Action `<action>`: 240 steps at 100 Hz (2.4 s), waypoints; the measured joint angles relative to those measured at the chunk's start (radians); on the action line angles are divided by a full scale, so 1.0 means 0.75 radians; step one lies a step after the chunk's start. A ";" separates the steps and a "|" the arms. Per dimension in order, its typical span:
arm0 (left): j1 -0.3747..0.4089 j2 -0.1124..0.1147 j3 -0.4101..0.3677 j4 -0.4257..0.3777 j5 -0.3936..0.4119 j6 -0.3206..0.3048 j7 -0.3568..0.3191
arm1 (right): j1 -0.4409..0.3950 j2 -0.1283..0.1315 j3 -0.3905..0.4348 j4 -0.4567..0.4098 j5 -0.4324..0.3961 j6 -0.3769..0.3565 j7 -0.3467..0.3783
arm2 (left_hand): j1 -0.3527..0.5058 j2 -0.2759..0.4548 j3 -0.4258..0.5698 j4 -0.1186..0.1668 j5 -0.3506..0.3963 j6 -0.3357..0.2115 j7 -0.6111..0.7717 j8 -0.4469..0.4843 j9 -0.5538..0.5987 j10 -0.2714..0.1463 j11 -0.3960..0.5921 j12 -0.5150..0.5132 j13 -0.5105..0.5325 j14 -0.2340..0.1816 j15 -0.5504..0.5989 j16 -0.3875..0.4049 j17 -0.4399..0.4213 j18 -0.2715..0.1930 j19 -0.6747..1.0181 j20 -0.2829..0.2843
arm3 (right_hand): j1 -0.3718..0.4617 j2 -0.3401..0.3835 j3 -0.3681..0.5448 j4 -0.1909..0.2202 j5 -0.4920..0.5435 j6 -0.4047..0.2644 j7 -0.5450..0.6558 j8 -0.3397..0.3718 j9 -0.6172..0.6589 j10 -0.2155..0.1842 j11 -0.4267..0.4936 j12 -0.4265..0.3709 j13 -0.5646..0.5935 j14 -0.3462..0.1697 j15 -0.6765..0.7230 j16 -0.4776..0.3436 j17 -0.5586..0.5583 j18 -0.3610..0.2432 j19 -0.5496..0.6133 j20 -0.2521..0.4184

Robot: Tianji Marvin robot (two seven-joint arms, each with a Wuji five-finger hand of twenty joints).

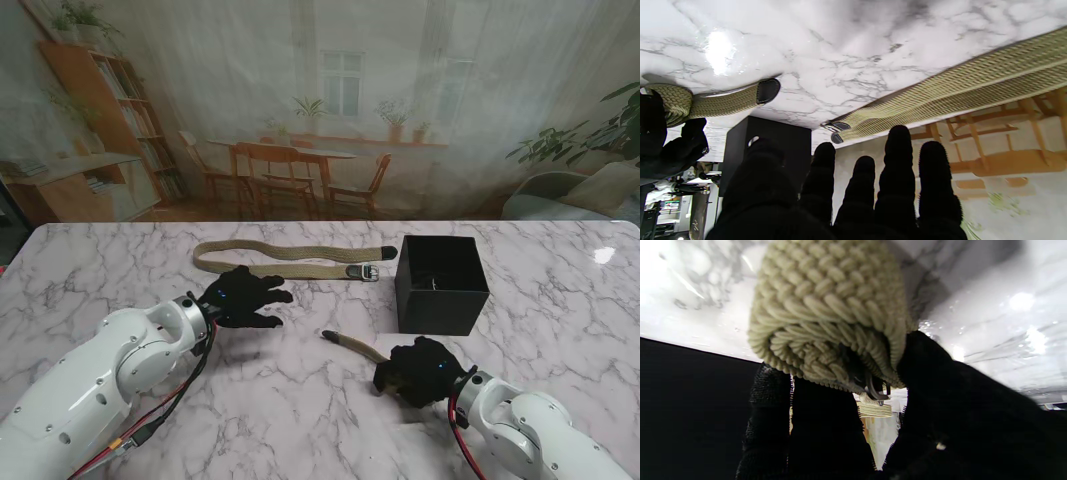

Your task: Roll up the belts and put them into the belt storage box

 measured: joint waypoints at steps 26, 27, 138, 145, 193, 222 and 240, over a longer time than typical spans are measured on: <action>-0.172 -0.010 0.216 0.096 -0.093 0.040 -0.058 | 0.015 -0.001 -0.013 0.027 0.042 -0.051 -0.023 | -0.016 -0.065 -0.001 0.000 -0.066 0.000 -0.050 -0.050 -0.109 -0.001 -0.025 -0.050 -0.046 0.000 -0.034 -0.035 -0.032 -0.001 -0.049 -0.014 | 0.036 0.000 -0.044 -0.016 0.060 -0.014 0.000 0.015 0.034 0.000 -0.026 0.000 0.011 0.011 -0.001 0.031 0.031 -0.015 0.000 0.000; -0.177 -0.010 0.224 0.098 -0.097 0.042 -0.059 | 0.016 -0.001 -0.014 0.028 0.045 -0.053 -0.024 | -0.019 -0.073 0.000 0.000 -0.066 0.000 -0.051 -0.053 -0.109 -0.003 -0.016 -0.052 -0.046 0.000 -0.036 -0.038 -0.032 -0.001 -0.050 -0.014 | 0.036 0.000 -0.044 -0.016 0.062 -0.014 0.000 0.015 0.035 0.000 -0.026 0.000 0.013 0.011 -0.001 0.031 0.031 -0.015 0.000 0.000; -0.449 -0.035 0.696 0.298 -0.207 0.147 -0.106 | 0.089 -0.018 -0.122 0.086 0.157 -0.111 -0.052 | 0.295 -0.261 0.085 0.000 0.239 -0.053 0.695 0.350 -0.120 0.029 0.121 0.010 -0.063 -0.038 0.010 0.001 -0.009 -0.036 0.020 0.002 | 0.037 -0.013 -0.069 -0.029 -0.082 -0.016 -0.138 -0.100 0.070 -0.010 -0.037 0.000 0.034 0.013 0.007 0.088 0.047 -0.018 0.000 0.000; -0.445 -0.034 0.687 0.298 -0.196 0.144 -0.111 | 0.093 -0.019 -0.124 0.091 0.164 -0.116 -0.052 | 0.295 -0.261 0.073 0.000 0.239 -0.046 0.707 0.349 -0.105 0.027 0.142 0.032 -0.063 -0.038 0.010 0.001 -0.009 -0.036 0.020 0.002 | 0.037 -0.013 -0.070 -0.029 -0.267 -0.012 -0.279 -0.236 0.070 -0.011 -0.037 0.000 0.034 0.013 0.009 0.089 0.033 -0.018 0.000 0.000; -0.420 -0.017 0.630 0.271 -0.171 0.095 -0.183 | 0.128 -0.025 -0.172 0.149 0.141 -0.064 -0.163 | 0.295 -0.261 0.073 0.000 0.239 -0.029 0.735 0.334 -0.073 0.011 0.153 0.049 -0.063 -0.038 0.011 0.002 -0.008 -0.037 0.020 0.002 | -0.132 -0.041 -0.071 -0.056 -0.571 0.841 -0.636 -0.594 0.106 -0.191 0.047 -0.067 0.102 -0.152 -0.006 0.048 0.032 -0.041 -0.012 0.000; -0.328 0.010 0.518 0.179 -0.132 -0.005 -0.257 | 0.129 -0.029 -0.195 0.131 0.136 0.039 -0.157 | 0.295 -0.261 0.073 0.000 0.239 -0.068 0.738 0.338 -0.073 -0.004 0.153 0.049 -0.086 -0.051 0.011 -0.001 -0.013 -0.037 0.020 0.002 | -0.152 -0.040 -0.089 -0.056 -0.585 0.851 -0.239 -0.505 0.152 -0.194 0.092 -0.080 0.142 -0.162 0.037 0.049 0.038 -0.032 -0.003 -0.001; -0.314 0.015 0.512 0.167 -0.144 -0.034 -0.256 | 0.140 -0.032 -0.216 0.129 0.153 0.088 -0.150 | 0.294 -0.262 0.073 0.000 0.239 -0.068 0.739 0.350 -0.073 -0.005 0.153 0.060 -0.104 -0.056 0.011 -0.002 -0.013 -0.037 0.020 0.002 | -0.148 -0.038 -0.122 -0.056 -0.598 0.851 -0.161 -0.471 0.191 -0.183 0.092 -0.079 0.176 -0.152 0.068 0.053 0.051 -0.031 0.003 -0.001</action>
